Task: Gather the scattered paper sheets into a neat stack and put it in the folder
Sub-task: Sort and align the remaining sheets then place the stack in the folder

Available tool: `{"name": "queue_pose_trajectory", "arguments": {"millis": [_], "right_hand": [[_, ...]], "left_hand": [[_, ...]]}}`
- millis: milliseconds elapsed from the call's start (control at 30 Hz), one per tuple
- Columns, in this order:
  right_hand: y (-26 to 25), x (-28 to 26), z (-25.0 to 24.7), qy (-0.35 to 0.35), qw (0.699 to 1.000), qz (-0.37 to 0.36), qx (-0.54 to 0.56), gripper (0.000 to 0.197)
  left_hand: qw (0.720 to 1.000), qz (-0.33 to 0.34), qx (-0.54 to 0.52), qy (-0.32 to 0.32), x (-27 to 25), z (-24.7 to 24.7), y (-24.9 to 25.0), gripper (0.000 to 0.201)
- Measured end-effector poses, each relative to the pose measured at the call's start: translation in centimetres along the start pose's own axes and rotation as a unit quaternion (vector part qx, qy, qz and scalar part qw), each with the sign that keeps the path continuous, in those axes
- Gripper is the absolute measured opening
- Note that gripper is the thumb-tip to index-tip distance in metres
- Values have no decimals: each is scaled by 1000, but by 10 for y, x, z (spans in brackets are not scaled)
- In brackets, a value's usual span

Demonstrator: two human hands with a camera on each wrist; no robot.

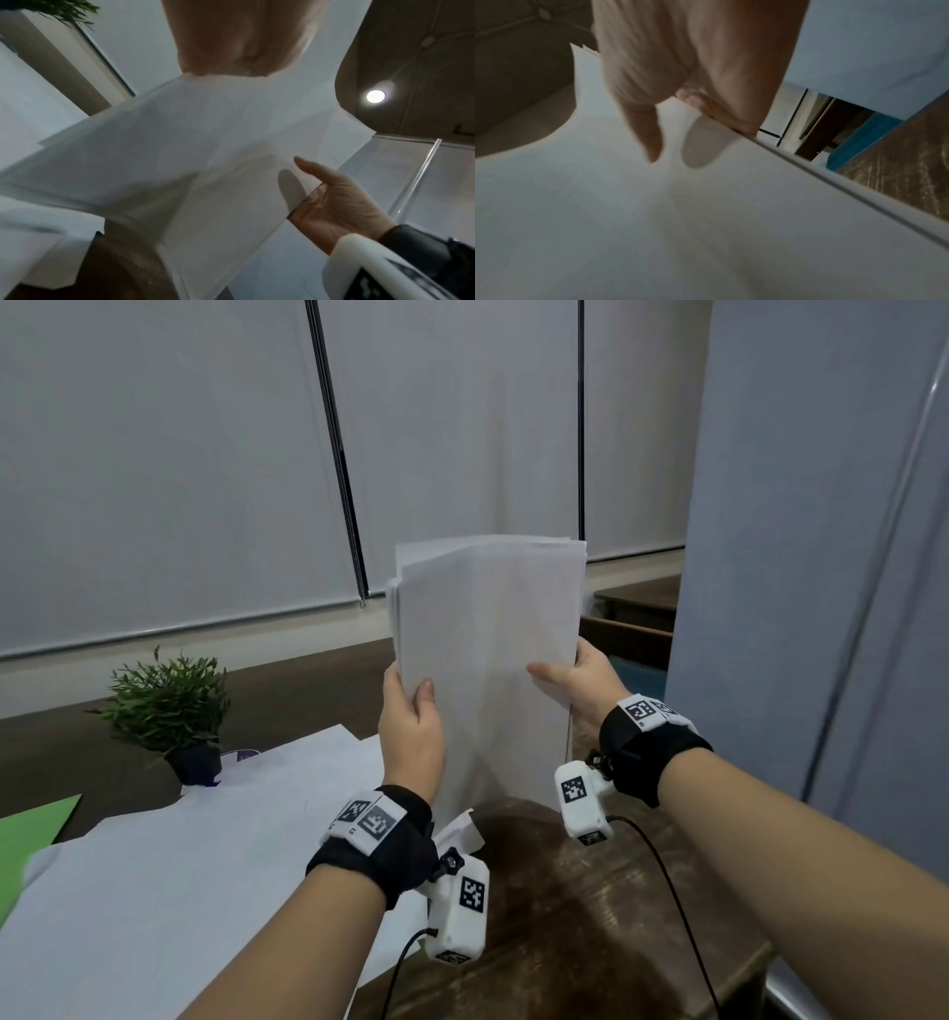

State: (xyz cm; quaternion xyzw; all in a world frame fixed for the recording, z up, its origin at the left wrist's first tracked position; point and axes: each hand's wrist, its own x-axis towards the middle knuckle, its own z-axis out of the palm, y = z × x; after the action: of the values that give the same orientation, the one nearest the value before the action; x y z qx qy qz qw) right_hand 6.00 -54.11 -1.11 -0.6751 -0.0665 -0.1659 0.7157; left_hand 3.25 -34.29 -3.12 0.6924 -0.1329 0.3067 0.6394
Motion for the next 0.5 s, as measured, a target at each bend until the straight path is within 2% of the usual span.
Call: {"name": "queue_pose_trajectory", "arguments": {"millis": [100,200,267,333,400,500], "right_hand": [[-4,-4,-2,-52,998,15,18,41],[-2,-6,-6,-57,998,23,30,48],[-1,-6,-6,-40,998,27,34,56],[0,-3,-1,-34,998,30,44,59],[0,-1,3,-24,998,15,53,52],[-2,1,7,21,998,-25,53,42]], "left_hand": [[1000,-4,-7,-15,2,-8,-8,50],[998,-38,-30,-32,1,-19,-12,55],[996,-68,-44,-44,-1,-24,-13,48],[995,-77,-39,-57,-2,-24,-14,32],[996,-63,-35,-51,-2,-19,-12,23],[998,-31,-35,-34,2,-11,-8,23]]}}
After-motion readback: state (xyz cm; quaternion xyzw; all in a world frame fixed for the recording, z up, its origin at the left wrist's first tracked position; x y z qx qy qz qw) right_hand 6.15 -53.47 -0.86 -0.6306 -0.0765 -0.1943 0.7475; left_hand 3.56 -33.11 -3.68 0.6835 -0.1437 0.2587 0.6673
